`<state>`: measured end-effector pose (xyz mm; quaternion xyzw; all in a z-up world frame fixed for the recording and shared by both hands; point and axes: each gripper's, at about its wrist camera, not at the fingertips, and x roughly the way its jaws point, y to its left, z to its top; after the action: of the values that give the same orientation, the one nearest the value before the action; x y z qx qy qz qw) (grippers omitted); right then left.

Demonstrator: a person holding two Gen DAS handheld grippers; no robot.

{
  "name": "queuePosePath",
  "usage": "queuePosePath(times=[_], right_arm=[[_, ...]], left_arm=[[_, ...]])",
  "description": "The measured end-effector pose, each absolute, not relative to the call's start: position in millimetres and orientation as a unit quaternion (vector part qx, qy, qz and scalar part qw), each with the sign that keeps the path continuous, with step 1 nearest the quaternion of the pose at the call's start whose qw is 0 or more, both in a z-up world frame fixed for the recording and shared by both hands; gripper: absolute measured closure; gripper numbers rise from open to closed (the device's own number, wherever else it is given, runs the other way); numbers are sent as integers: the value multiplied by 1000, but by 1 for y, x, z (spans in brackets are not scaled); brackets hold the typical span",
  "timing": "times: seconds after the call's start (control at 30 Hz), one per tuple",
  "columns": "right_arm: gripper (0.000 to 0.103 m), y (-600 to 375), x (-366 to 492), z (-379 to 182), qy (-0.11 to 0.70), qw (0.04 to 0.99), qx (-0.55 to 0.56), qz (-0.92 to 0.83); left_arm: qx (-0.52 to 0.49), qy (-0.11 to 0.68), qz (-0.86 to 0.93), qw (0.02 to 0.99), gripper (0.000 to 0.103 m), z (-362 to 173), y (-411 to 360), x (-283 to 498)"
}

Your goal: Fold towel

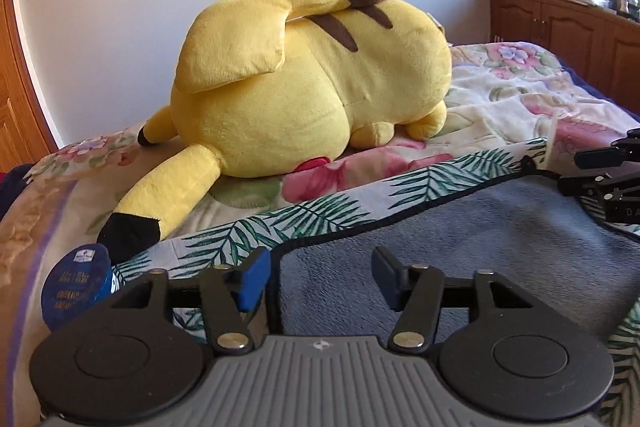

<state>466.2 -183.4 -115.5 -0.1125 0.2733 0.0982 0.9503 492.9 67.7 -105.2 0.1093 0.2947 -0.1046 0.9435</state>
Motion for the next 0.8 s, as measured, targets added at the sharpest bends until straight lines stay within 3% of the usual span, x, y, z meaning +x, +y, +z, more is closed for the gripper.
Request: queuePosePath(times=[0.27,0.37,0.8], right_arm=[[62,-177,441,-94,278,949,-89,119],[62,-176,424,-89,283,948,-76,127],[61,-165,368,-67,290,944,-63,146]], left_arm=[[107,313,-114,937,61,-95,57,463],[100,312,-120,937,55,-87,57,446],[102,317,-122,935,48,-59,54,391]])
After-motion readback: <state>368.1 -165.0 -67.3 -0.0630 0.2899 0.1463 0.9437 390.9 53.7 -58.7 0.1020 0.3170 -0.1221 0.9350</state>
